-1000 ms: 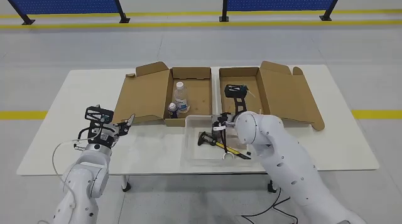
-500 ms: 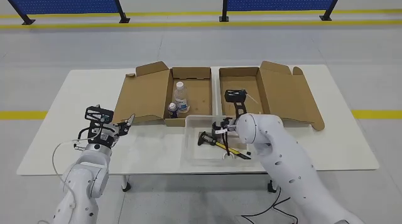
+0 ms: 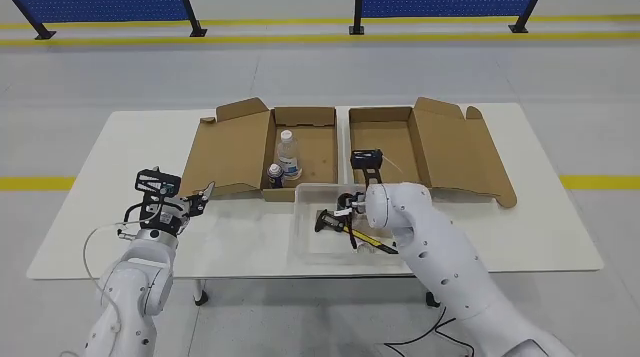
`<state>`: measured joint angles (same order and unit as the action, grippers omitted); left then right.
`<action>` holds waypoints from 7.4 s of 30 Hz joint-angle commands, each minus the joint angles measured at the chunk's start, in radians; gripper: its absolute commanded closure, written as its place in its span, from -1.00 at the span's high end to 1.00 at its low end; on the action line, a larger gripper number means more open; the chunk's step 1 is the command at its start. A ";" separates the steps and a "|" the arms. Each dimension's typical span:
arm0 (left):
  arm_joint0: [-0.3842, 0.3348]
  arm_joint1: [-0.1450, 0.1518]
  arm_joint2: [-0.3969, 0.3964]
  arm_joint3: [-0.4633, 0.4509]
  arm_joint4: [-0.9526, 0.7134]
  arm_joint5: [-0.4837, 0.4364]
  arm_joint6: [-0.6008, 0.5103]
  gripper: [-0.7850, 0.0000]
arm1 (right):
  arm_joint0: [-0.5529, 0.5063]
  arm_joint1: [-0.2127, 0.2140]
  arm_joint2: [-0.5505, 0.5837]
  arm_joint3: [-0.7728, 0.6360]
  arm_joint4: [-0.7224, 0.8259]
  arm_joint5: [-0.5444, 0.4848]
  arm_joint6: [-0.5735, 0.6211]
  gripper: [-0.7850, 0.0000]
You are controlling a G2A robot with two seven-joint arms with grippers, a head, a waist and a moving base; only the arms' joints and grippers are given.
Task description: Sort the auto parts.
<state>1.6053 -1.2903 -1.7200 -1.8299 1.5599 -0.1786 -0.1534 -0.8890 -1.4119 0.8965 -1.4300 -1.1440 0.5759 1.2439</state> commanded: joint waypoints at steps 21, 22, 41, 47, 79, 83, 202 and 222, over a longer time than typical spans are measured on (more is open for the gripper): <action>0.000 0.000 0.000 0.000 0.000 0.000 0.000 1.00 | 0.067 -0.083 -0.037 0.203 -0.015 0.025 -0.025 0.10; 0.000 0.000 0.000 0.000 0.000 0.000 0.000 1.00 | 0.070 -0.086 -0.038 0.207 -0.015 0.026 -0.026 0.18; 0.000 0.000 0.000 0.000 0.000 0.000 0.000 1.00 | 0.082 -0.124 -0.032 0.278 -0.020 0.034 -0.033 -0.12; 0.000 0.000 0.000 0.000 0.000 0.000 0.000 1.00 | 0.078 -0.130 -0.021 0.296 -0.021 0.024 -0.023 -0.21; 0.000 0.000 0.000 0.000 0.000 0.000 0.000 1.00 | -0.312 -0.096 0.385 -0.325 0.202 0.031 -0.065 -1.00; 0.000 0.000 0.000 0.000 0.000 0.000 0.000 1.00 | -0.398 -0.100 0.498 -0.378 0.458 -0.014 -0.187 -1.00; 0.000 0.000 0.000 0.000 0.000 0.000 0.000 1.00 | 0.351 -0.095 0.106 0.596 0.317 -0.641 -0.465 -1.00; 0.000 0.000 0.000 0.000 0.000 0.000 0.000 1.00 | 0.341 -0.107 0.061 0.600 0.291 -0.663 -0.470 -1.00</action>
<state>1.6053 -1.2903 -1.7200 -1.8299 1.5599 -0.1786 -0.1534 -0.5516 -1.5153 0.9669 -0.8387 -0.8513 -0.0825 0.7730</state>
